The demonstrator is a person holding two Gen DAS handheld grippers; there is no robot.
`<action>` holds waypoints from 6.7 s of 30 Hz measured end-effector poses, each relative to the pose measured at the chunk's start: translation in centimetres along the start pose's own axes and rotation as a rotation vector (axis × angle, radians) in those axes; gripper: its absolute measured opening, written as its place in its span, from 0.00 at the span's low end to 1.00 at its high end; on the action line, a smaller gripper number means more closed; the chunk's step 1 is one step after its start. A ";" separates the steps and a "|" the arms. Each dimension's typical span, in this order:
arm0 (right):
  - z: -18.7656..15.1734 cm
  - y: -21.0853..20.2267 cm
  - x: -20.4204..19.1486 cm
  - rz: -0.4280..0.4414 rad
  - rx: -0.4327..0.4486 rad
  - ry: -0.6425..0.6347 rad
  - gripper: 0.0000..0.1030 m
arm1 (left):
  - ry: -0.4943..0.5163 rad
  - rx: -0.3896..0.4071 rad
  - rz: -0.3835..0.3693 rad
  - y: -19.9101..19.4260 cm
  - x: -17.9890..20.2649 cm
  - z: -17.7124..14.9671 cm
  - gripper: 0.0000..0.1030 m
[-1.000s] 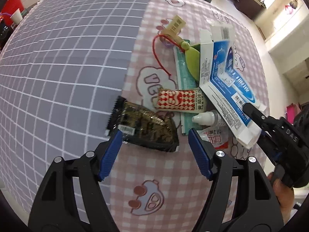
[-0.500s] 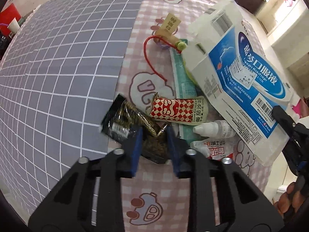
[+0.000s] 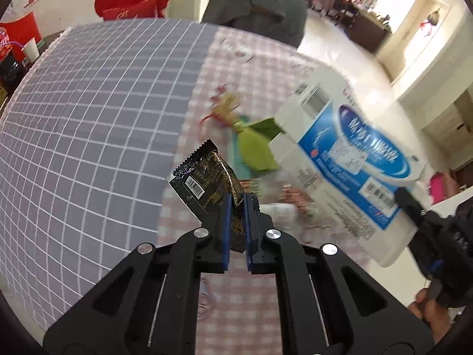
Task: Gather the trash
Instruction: 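Carry the packet and medicine box over the bucket and open both tools, then return to the table and grasp the red-white sachet with the left tool, then grasp the red checkered snack stick with the right tool while the left holds the sachet, then carry both items over the blue bucket and open the left then right tool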
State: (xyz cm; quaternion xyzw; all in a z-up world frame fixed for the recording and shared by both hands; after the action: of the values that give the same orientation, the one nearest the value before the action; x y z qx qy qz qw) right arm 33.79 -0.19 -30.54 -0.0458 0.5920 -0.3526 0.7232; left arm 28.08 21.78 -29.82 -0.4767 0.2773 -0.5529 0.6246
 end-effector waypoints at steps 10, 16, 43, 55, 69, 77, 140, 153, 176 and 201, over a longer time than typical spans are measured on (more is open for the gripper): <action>2.8 -9.7 3.7 -0.021 0.148 0.044 0.11 | 0.138 0.023 -0.168 -2.3 12.1 -1.0 0.08; 4.2 -16.1 8.2 -0.092 0.227 0.085 0.11 | 0.236 0.003 -0.256 -2.0 21.0 -2.7 0.08; 6.6 -23.7 22.6 -0.386 0.236 0.255 0.34 | 0.379 -0.193 -0.295 6.7 37.4 -7.3 0.08; 7.1 -23.5 20.3 -0.507 0.225 0.079 0.39 | 0.426 -0.229 -0.300 7.9 39.6 -8.3 0.05; 7.0 -24.3 19.2 -0.541 0.239 0.036 0.42 | 0.427 -0.221 -0.317 7.7 40.1 -8.5 0.05; 6.7 -23.7 17.1 -0.521 0.231 0.003 0.43 | 0.372 -0.209 -0.311 6.1 37.9 -7.5 0.06; -5.3 11.8 1.4 -0.472 -0.312 -0.538 0.49 | -0.193 -0.183 -0.116 8.1 -0.3 -4.5 0.16; -5.5 14.6 1.2 -0.558 -0.288 -0.723 0.50 | -0.273 -0.102 -0.096 5.2 -3.7 -3.4 0.16; -7.2 10.9 -0.8 -0.397 -0.322 -0.633 0.08 | -0.176 -0.061 -0.101 2.8 -0.4 -3.0 0.16; 1.2 -9.0 3.4 -0.289 0.002 -0.243 0.08 | 0.224 0.004 -0.169 -0.9 20.3 -3.1 0.16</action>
State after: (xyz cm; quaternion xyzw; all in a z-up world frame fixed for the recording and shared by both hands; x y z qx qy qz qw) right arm 30.94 -9.25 -28.65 -0.1720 0.4874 -0.4453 0.7311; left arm 29.79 1.61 -26.58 -0.4326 0.3031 -0.6537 0.5419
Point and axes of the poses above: each gripper's, at about its wrist camera, not at the fingertips, and y roughly the way its jaws point, x to its right, z to its top, the point moved 8 cm from there along y, roughly the way its jaws point, and after that the axes turned 3 degrees about -x, right-handed, at the moved point
